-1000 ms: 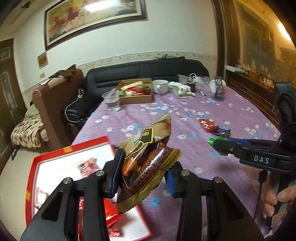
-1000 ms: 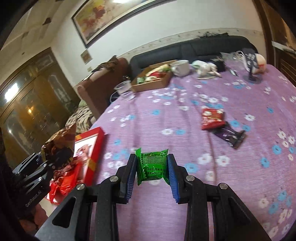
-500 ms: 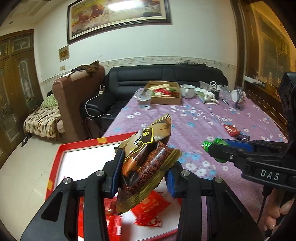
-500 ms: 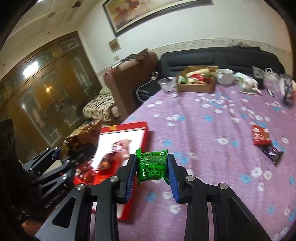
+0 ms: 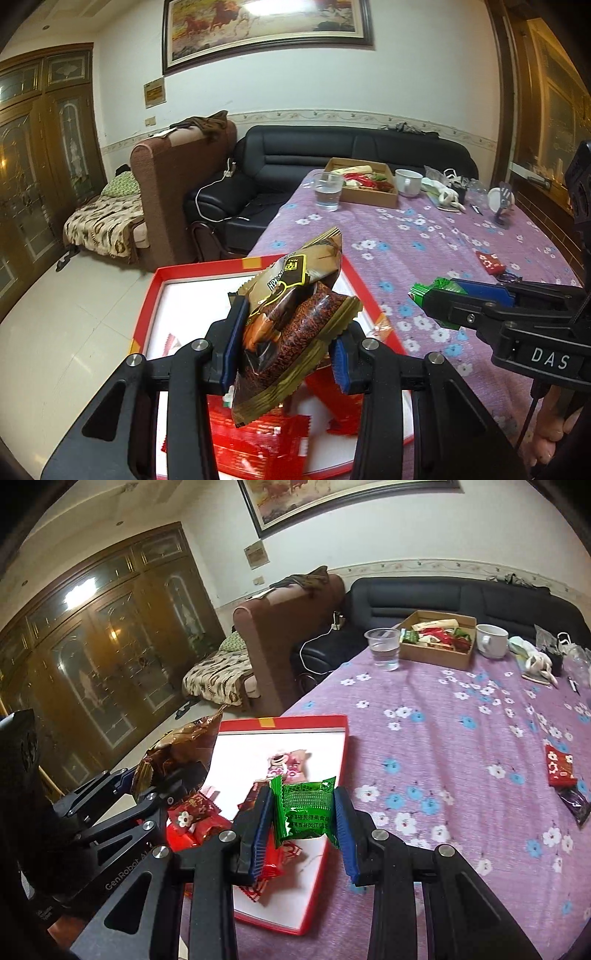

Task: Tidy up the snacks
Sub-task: 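Carry both packets over the white tray and open both grippers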

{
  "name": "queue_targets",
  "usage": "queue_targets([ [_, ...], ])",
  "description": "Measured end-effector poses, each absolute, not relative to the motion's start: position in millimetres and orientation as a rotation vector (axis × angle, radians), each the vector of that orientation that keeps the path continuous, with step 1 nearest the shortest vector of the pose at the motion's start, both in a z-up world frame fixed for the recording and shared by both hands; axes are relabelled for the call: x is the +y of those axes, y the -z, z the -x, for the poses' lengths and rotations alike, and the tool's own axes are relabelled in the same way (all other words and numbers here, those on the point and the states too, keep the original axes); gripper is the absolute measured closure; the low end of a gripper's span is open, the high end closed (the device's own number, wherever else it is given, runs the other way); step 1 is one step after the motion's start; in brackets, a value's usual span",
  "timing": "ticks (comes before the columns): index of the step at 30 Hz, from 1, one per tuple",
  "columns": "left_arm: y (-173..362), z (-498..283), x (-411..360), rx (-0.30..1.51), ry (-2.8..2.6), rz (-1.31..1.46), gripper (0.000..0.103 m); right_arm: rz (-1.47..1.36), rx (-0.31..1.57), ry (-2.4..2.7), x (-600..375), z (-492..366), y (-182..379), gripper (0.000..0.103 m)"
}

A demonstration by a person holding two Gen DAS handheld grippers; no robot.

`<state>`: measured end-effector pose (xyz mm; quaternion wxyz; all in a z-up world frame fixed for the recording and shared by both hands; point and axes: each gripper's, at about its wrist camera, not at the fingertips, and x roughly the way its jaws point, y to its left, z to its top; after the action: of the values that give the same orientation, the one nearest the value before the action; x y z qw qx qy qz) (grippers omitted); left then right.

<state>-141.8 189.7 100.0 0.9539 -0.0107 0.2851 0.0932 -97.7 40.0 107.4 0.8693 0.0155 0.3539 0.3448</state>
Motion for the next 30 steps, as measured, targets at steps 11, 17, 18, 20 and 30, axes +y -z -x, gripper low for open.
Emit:
queue_targets([
  [11, -90, 140, 209, 0.602, -0.22, 0.041, 0.065, -0.001, 0.77, -0.756, 72, 96, -98, 0.07],
  [17, -82, 140, 220, 0.623, -0.239, 0.056, 0.065, 0.012, 0.793, -0.772, 85, 95, -91, 0.069],
  [18, -81, 140, 223, 0.628, -0.245, 0.059, 0.065, 0.015, 0.795, -0.774, 87, 95, -90, 0.069],
  [20, -77, 139, 226, 0.64, -0.252, 0.064, 0.064, 0.018, 0.803, -0.778, 91, 95, -87, 0.069],
  [30, -71, 141, 233, 0.648, -0.337, 0.064, 0.043, -0.012, 0.838, -0.823, 96, 90, -77, 0.057],
])
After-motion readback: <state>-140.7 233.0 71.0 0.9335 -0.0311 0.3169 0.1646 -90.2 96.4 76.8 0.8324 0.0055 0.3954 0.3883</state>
